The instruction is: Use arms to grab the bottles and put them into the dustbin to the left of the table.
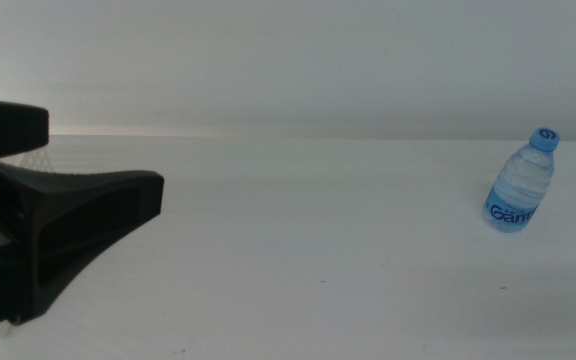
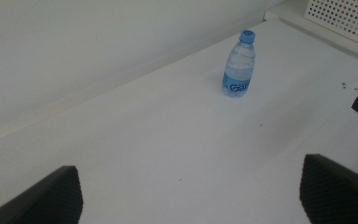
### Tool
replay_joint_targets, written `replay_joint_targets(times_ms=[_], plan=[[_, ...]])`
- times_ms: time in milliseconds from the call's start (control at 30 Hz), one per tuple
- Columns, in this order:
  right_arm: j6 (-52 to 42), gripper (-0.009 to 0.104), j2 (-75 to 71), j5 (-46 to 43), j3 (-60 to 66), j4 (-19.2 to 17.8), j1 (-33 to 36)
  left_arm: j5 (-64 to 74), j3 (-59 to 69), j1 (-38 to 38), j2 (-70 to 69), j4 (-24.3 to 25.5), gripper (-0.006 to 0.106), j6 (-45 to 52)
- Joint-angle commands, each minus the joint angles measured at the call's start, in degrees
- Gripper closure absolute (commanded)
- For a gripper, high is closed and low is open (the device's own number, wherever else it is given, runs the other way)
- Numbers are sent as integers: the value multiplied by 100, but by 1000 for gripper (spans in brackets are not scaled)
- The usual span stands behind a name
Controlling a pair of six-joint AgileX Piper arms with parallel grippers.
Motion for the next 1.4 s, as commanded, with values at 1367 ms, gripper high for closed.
replay_joint_targets(times_ms=[1367], plan=[[-244,7,5730,-5238,243,328,-1181,-119,21,-52,-11,153,7,-12]])
